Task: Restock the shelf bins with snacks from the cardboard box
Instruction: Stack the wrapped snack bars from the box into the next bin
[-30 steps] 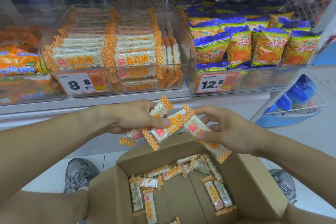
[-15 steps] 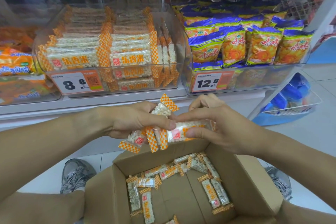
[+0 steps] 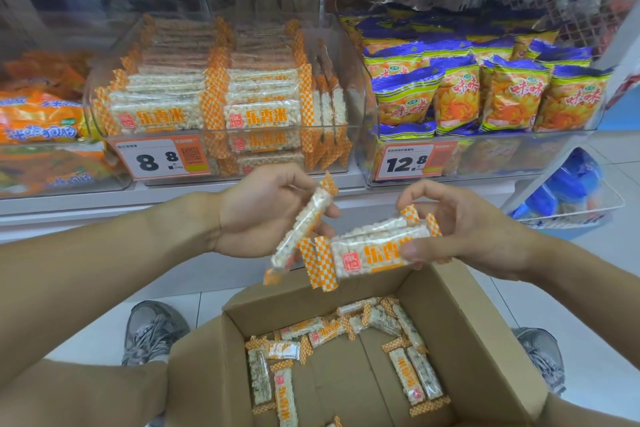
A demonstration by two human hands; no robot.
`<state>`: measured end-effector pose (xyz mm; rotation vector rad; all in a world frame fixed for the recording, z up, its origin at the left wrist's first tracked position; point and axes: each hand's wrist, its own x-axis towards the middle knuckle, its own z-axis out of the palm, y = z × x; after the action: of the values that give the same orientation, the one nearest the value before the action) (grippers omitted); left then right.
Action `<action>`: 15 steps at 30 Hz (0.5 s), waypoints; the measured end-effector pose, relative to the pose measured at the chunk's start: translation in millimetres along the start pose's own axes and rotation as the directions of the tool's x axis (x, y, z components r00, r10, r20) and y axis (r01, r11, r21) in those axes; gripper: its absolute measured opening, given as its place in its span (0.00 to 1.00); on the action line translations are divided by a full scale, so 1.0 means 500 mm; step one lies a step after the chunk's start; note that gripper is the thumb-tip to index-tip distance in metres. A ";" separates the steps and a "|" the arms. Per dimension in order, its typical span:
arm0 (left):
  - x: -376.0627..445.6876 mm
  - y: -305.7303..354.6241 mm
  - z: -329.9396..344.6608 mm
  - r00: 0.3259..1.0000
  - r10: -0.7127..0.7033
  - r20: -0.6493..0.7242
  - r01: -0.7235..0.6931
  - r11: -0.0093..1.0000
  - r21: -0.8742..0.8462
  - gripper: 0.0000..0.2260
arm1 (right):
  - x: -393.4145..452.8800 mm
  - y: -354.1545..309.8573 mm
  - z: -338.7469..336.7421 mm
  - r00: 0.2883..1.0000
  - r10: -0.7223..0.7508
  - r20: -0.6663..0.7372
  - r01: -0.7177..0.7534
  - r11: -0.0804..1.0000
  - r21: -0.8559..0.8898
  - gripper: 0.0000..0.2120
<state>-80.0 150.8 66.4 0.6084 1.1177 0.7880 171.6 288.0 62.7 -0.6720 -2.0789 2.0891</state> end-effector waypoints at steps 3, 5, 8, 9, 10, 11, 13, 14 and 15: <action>0.007 -0.009 -0.001 0.988 0.060 -0.145 -0.044 0.993 0.108 0.11 | -0.006 -0.008 -0.010 0.998 -0.018 0.058 0.023 0.997 -0.080 0.21; 0.014 -0.019 -0.011 0.978 0.075 -0.197 -0.021 0.964 0.265 0.09 | -0.011 -0.013 -0.017 0.996 -0.017 0.086 0.023 0.997 -0.068 0.20; 0.010 -0.017 -0.001 0.979 0.084 -0.187 -0.011 0.932 0.362 0.12 | -0.017 -0.017 -0.026 0.995 -0.021 0.101 0.028 0.997 -0.070 0.21; 0.011 -0.019 0.000 0.980 0.080 -0.183 -0.012 0.939 0.344 0.13 | -0.018 -0.016 -0.027 0.995 -0.017 0.098 0.025 0.997 -0.076 0.21; 0.011 -0.019 0.002 0.984 0.063 -0.169 -0.008 0.952 0.306 0.14 | -0.018 -0.016 -0.027 0.996 -0.009 0.089 0.017 0.996 -0.082 0.22; 0.011 -0.021 0.005 0.989 0.051 -0.136 -0.017 0.970 0.242 0.14 | -0.017 -0.017 -0.026 0.997 0.001 0.081 0.006 0.996 -0.089 0.22; 0.012 -0.021 0.006 0.990 0.053 -0.133 -0.034 0.989 0.147 0.13 | -0.016 -0.018 -0.024 0.997 0.022 0.073 -0.015 0.996 -0.093 0.22; 0.012 -0.019 0.006 0.984 0.055 -0.169 -0.033 0.990 0.134 0.13 | -0.016 -0.018 -0.024 0.997 0.028 0.067 -0.022 0.996 -0.088 0.22; 0.010 -0.016 0.010 0.978 0.053 -0.203 -0.028 0.991 0.128 0.11 | -0.016 -0.019 -0.023 0.998 0.030 0.054 -0.026 0.996 -0.081 0.22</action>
<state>-72.2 149.8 59.1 0.6662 1.3560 0.8349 180.9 296.3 74.1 -0.6644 -2.2064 2.0712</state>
